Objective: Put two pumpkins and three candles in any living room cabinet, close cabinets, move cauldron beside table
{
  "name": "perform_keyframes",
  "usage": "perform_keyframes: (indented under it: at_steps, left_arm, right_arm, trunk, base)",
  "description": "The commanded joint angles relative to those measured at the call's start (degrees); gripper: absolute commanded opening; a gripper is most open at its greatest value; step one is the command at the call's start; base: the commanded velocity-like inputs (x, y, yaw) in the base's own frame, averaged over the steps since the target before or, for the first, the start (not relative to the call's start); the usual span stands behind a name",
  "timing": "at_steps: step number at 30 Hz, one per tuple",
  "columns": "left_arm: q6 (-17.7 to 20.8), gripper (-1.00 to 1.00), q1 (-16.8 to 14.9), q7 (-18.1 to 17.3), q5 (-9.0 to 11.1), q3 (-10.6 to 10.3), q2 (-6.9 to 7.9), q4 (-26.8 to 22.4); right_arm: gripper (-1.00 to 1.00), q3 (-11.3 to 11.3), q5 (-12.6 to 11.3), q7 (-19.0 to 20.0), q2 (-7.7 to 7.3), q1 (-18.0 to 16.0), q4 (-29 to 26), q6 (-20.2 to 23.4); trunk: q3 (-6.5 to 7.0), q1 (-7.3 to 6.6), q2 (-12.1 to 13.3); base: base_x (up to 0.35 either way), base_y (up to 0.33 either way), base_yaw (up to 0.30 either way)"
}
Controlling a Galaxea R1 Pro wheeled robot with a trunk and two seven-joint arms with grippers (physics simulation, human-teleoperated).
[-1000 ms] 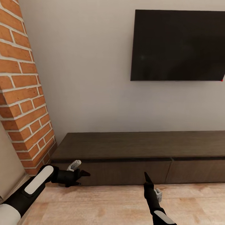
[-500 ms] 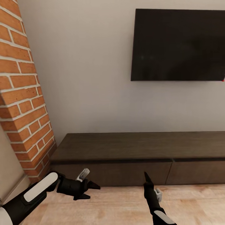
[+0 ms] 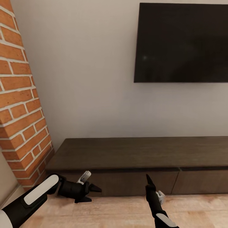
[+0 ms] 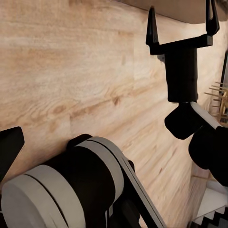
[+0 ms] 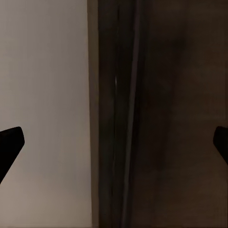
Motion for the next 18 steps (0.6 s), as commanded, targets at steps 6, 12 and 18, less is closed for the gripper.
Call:
perform_keyframes:
  at_steps: [6,12,18]
  left_arm:
    - [0.0,1.00,-0.1,0.6,0.6,-0.1,0.04,-0.3]
    - [0.0,1.00,-0.1,0.6,0.6,-0.1,0.10,-0.7]
    - [0.0,1.00,-0.1,0.6,0.6,0.0,0.09,-0.8]
  right_arm:
    - [1.00,0.5,-0.4,0.2,-0.03,-0.1,0.0,-0.4]
    - [1.00,0.5,-0.4,0.2,-0.02,-0.1,0.0,-0.4]
    - [1.00,0.5,-0.4,0.2,-0.04,-0.1,0.0,-0.4]
  trunk:
    - [-0.06,0.02,0.0]
    - [-0.06,0.02,0.0]
    - [-0.72,0.12,-0.1]
  base:
    - [0.237,0.000,0.000]
    - [0.024,0.000,0.000]
    - [0.001,0.000,0.000]
